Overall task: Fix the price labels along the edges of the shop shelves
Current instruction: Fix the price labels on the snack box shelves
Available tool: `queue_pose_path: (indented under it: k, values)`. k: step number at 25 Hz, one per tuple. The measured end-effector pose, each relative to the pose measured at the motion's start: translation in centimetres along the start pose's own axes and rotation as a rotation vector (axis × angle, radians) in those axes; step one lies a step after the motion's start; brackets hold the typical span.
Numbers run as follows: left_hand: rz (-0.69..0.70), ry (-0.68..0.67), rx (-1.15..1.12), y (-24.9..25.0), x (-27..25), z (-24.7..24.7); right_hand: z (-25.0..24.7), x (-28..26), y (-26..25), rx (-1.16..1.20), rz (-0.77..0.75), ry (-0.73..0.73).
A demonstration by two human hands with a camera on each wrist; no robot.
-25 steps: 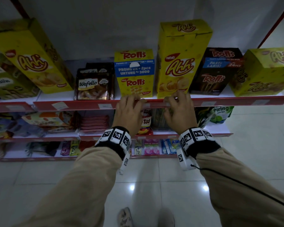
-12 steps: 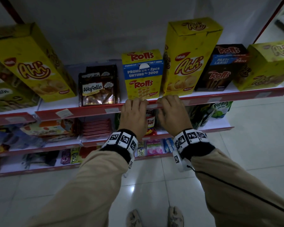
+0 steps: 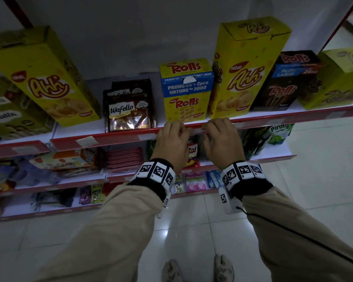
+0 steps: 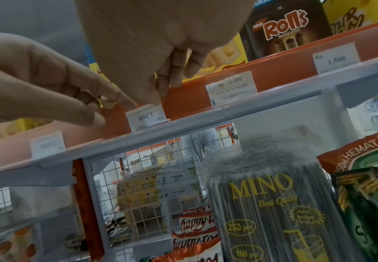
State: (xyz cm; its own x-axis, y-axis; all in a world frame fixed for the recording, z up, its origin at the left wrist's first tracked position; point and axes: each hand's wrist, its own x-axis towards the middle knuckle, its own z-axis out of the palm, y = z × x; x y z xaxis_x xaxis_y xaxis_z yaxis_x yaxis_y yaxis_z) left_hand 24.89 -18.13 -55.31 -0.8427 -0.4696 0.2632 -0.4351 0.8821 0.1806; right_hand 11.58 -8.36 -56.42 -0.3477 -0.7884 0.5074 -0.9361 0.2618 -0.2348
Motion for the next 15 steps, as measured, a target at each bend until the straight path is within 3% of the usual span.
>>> queue_pose_path:
  k: [6,9,15]
  values:
    - [0.010,0.047,-0.001,-0.2,-0.1,0.4,0.2,0.3,-0.4,-0.066,-0.070,-0.081]
    - [0.030,0.055,0.002,-0.3,-0.3,0.4,0.4,0.8,-1.0,-0.086,-0.026,-0.116]
    - [0.018,0.054,-0.093,-0.7,-0.2,-0.4,-0.1,1.3,-0.4,0.131,0.110,-0.089]
